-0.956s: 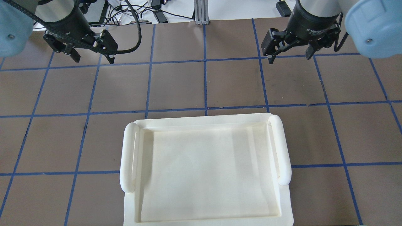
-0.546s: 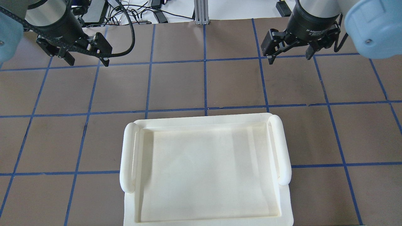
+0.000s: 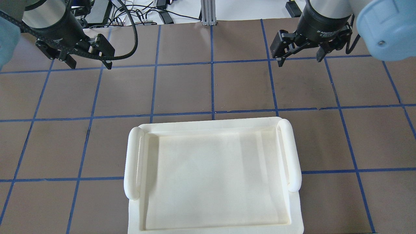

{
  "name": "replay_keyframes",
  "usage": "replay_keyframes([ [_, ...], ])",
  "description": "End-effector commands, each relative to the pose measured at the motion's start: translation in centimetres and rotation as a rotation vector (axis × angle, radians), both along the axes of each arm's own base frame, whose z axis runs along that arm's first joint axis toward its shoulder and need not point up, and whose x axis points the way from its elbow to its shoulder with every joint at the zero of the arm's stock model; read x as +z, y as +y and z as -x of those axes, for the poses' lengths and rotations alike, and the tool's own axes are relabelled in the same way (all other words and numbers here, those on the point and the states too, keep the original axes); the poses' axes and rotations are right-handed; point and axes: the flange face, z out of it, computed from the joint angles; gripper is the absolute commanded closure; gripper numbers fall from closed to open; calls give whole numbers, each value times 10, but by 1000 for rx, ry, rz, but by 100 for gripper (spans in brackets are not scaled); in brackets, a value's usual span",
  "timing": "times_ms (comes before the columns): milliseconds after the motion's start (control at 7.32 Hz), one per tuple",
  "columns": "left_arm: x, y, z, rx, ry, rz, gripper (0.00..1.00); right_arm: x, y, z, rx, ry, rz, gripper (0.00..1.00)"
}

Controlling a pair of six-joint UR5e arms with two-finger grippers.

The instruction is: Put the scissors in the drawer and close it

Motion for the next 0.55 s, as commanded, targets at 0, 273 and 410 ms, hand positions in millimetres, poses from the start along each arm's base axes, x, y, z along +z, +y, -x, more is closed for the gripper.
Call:
replay_keyframes([
  [0,-1,0,-4,8,6,-2,0,0,0,0,0,0,0,0],
  [273,-1,-1,-3,6,7,-4,0,0,0,0,0,0,0,0],
  [410,-2,0,-1,5,6,-5,0,0,0,0,0,0,0,0],
])
